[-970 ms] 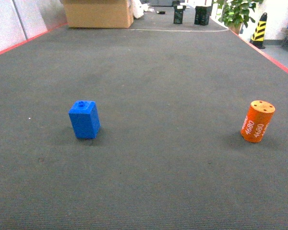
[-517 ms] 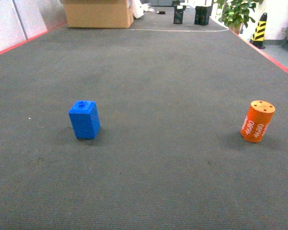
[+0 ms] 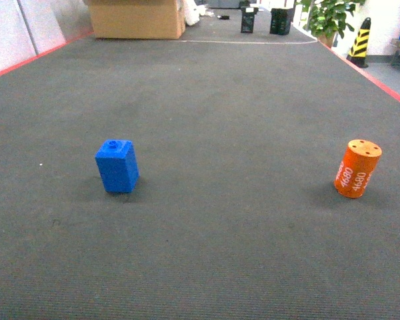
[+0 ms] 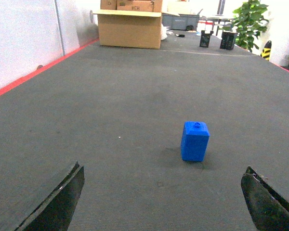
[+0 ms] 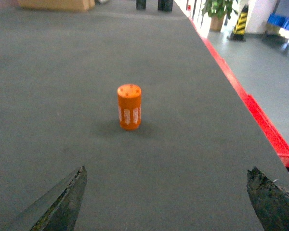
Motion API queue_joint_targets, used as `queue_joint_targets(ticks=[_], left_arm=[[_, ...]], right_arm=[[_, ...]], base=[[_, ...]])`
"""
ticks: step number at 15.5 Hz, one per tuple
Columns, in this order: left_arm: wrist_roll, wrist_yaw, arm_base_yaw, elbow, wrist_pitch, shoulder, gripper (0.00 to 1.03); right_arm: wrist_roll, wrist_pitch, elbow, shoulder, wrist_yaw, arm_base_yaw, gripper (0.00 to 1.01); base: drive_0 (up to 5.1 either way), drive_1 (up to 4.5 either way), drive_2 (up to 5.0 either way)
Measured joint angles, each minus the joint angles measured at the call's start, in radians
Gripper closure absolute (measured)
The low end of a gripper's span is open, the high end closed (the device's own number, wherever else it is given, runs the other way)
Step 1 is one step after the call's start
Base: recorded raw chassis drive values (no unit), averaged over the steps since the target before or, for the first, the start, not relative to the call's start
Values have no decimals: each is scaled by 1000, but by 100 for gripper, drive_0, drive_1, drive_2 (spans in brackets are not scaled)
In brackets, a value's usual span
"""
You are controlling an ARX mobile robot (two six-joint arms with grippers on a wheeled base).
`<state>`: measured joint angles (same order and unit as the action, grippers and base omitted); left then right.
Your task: Sort blue parts and orange caps into right shelf containers
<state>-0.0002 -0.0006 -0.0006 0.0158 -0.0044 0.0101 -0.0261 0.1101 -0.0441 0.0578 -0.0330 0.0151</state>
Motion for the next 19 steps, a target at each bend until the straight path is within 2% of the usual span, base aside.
queue_joint_targets(ticks=[2, 3, 5, 6, 7, 10, 12, 13, 16, 19], left_arm=[[0, 0, 0, 0, 1, 0, 5], [0, 0, 0, 0, 0, 0, 5], [0, 0, 0, 0, 0, 0, 5], [0, 0, 0, 0, 0, 0, 5], [0, 0, 0, 0, 0, 0, 5], [0, 0, 0, 0, 0, 0, 5], [0, 0, 0, 0, 0, 0, 5], [0, 0, 0, 0, 0, 0, 5], [0, 0, 0, 0, 0, 0, 5], [0, 0, 0, 0, 0, 0, 5]], right_arm=[[-28, -145, -34, 291, -11, -2, 3], [-37, -286, -61, 459, 1, -3, 3], [-47, -552, -176, 844, 14, -8, 3], [-46, -640, -257, 1032, 14, -17, 3], [-45, -669, -346, 1199, 12, -16, 3], [-34, -647, -542, 1483, 4, -13, 3], [-21, -601, -703, 1656, -23, 5, 3], [-11, -551, -793, 1731, -21, 18, 3], [11, -485, -919, 1837, -23, 26, 3], [34, -481, -1011, 1921, -18, 32, 3]], base=[[0, 0, 0], [0, 0, 0], [0, 0, 0], [0, 0, 0], [0, 0, 0], [0, 0, 0], [0, 0, 0], [0, 0, 0], [0, 0, 0], [0, 0, 0]])
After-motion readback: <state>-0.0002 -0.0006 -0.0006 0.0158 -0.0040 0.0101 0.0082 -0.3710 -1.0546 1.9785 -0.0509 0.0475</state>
